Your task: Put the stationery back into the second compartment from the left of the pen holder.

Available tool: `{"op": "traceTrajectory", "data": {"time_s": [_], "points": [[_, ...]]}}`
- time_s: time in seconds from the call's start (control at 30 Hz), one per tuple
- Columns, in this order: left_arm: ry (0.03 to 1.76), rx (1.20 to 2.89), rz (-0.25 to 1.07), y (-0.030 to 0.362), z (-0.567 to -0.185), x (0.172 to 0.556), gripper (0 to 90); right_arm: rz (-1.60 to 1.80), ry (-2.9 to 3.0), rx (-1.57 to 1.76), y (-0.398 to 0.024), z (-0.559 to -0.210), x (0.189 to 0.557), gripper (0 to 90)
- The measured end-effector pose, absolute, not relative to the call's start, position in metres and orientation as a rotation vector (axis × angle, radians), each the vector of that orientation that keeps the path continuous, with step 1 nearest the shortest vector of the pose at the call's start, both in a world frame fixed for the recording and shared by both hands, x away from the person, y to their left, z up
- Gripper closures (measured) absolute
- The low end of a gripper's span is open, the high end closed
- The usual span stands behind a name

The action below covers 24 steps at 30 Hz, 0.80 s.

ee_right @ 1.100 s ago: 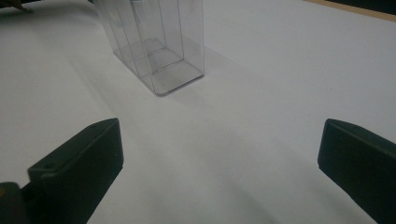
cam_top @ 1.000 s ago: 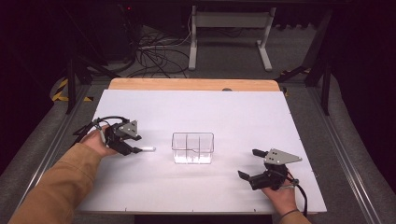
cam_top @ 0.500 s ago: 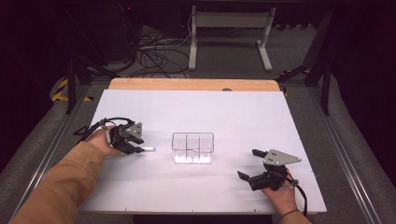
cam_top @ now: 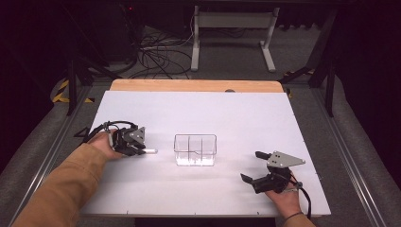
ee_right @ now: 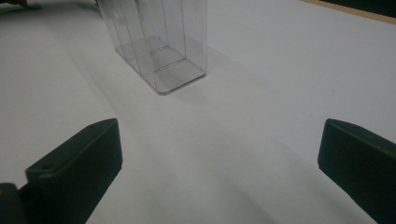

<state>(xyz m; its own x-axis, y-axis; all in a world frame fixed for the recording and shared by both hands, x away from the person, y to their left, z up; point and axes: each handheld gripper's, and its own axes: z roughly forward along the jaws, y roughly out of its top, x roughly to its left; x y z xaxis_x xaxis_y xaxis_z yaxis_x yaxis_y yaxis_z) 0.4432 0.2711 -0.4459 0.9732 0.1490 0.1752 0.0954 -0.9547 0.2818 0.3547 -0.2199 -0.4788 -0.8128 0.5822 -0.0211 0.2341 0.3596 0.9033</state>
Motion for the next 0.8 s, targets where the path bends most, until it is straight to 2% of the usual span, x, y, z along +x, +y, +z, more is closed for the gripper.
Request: {"op": "traceTrajectory", "data": {"time_s": [0.5, 0.8], "points": [[0.178, 2.857, 0.284, 0.27, -0.443, 0.44, 78.4, 1.444, 2.292, 0.719, -0.22, -0.479, 0.355, 0.5], [0.226, 2.709, 0.307, 0.276, -0.416, 0.431, 78.4, 1.439, 2.288, 0.723, -0.22, -0.479, 0.355, 0.5]]}}
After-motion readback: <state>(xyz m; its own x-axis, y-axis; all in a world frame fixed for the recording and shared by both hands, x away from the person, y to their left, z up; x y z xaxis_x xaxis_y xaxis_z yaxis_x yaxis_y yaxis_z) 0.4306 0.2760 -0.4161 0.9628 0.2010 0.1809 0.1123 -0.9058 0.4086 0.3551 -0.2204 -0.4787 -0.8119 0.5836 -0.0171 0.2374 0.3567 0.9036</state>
